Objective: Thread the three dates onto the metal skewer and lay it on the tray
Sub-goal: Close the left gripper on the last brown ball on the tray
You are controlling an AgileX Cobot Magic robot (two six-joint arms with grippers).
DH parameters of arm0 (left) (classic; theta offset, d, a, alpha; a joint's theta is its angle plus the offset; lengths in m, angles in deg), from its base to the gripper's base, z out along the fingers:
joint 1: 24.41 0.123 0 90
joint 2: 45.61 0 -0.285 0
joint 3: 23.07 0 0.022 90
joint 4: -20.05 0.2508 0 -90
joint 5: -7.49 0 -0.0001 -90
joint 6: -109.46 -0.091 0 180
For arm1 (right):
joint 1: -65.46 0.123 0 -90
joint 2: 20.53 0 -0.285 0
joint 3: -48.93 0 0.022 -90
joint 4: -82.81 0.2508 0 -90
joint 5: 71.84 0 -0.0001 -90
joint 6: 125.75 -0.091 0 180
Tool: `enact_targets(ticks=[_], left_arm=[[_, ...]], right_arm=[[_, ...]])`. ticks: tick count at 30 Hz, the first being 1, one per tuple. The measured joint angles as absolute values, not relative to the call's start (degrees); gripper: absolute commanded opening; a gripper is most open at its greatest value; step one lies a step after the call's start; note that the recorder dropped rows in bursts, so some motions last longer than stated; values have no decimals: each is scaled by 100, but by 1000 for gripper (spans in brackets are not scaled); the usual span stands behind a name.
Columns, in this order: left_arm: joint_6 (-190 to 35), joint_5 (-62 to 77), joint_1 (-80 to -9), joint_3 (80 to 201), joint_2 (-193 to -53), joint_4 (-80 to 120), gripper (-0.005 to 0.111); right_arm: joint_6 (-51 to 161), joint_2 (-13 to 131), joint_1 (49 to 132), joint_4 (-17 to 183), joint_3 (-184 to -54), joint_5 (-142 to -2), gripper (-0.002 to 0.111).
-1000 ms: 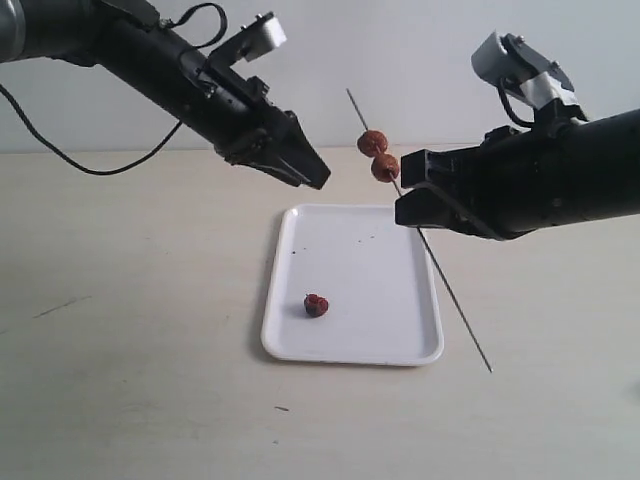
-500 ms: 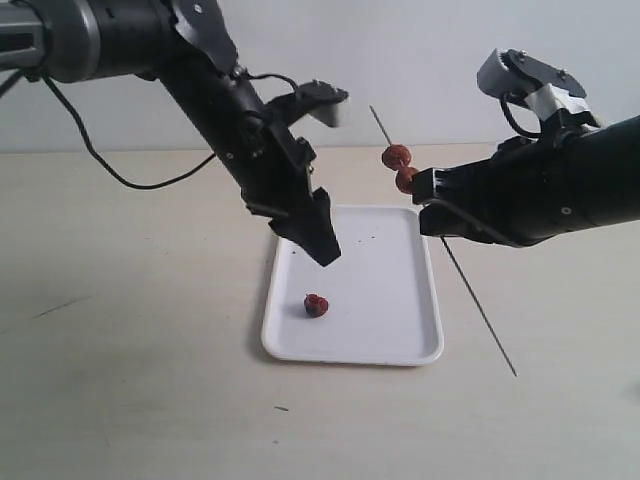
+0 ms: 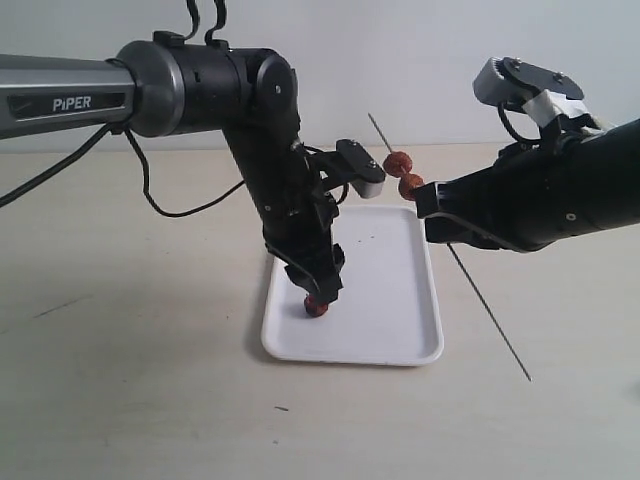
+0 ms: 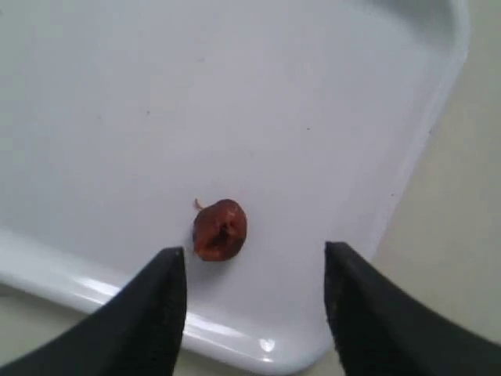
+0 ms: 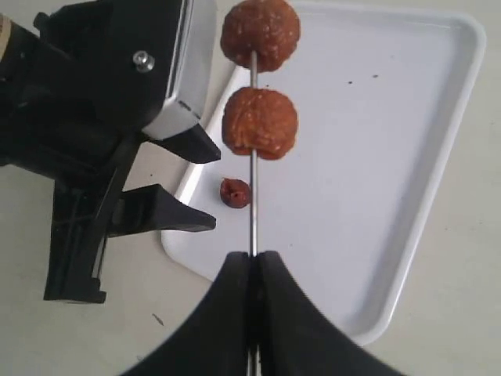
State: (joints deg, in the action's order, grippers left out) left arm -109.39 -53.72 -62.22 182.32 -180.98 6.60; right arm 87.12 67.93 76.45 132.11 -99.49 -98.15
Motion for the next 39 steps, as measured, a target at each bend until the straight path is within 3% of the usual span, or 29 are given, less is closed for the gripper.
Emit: enact_targets(ticks=[17, 39], left_arm=[[-9918, -5786, -6222, 18232, -18490, 999, 52], [-9905, -4798, -6222, 18232, -18731, 937, 52]], right_arm=[[8703, 6793, 7645, 13211, -9949, -9825, 0], [8703, 6793, 7645, 13211, -9949, -9825, 0]])
